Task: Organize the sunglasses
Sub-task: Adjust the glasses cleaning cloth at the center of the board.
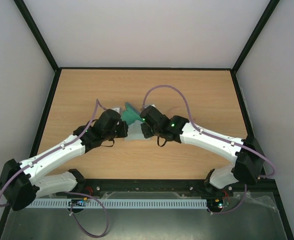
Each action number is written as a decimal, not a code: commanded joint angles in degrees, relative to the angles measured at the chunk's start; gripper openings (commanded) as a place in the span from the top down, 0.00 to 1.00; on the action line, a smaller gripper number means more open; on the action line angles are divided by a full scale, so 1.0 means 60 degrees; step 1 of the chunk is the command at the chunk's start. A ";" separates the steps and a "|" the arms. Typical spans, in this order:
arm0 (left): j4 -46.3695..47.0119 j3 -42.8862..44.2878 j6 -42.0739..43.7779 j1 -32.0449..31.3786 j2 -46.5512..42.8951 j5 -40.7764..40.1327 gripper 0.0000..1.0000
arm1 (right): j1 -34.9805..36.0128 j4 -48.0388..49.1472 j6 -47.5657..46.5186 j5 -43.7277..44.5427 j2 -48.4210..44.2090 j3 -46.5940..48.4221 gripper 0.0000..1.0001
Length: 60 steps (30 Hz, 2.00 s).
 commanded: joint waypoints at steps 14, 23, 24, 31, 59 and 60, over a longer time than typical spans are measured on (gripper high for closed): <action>0.0006 -0.2007 -0.0326 0.0041 -0.1036 0.0322 0.95 | 0.0140 0.0522 0.0490 -0.1088 -0.0840 -0.2425 0.99; -0.0148 -0.2003 -0.0262 0.0041 -0.0944 0.0677 0.95 | 0.0142 0.0349 0.0438 -0.1348 -0.0781 -0.2341 0.99; -0.0135 -0.2076 -0.0290 0.0033 -0.0975 0.0758 0.95 | 0.0146 0.0342 0.0447 -0.1407 -0.0792 -0.2384 0.99; -0.0174 -0.2664 -0.0623 -0.0010 -0.1540 0.1026 0.95 | 0.0340 0.0594 0.0766 -0.1741 -0.0993 -0.2978 0.99; 0.0127 -0.3342 -0.1521 -0.1463 -0.1313 0.0939 0.87 | 0.1307 0.1167 0.1695 -0.2177 -0.1027 -0.4195 0.99; 0.0143 -0.3228 -0.1471 -0.1532 -0.1199 0.0903 0.84 | 0.1394 0.1129 0.1880 -0.2187 -0.1129 -0.4280 0.99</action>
